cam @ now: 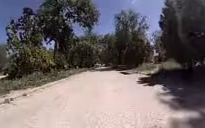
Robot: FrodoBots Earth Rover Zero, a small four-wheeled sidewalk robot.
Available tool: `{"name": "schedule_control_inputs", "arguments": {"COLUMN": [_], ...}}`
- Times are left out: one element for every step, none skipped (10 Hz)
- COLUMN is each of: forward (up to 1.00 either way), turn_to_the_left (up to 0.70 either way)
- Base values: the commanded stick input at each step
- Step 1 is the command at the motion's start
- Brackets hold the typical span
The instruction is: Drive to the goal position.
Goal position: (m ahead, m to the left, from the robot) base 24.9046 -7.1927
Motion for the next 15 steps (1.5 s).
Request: {"name": "schedule_control_inputs", "arguments": {"forward": [0.70, 0.70, 0.70, 0.70, 0.70, 0.70, 0.70, 0.70, 0.70, 0.70, 0.70, 0.70, 0.70, 0.70, 0.70], "turn_to_the_left": [0.01, -0.04, -0.22, -0.24, -0.08, 0.01, 0.01, 0.01, 0.01, 0.01, 0.01, 0.01, 0.01, 0.01, 0.01]}}
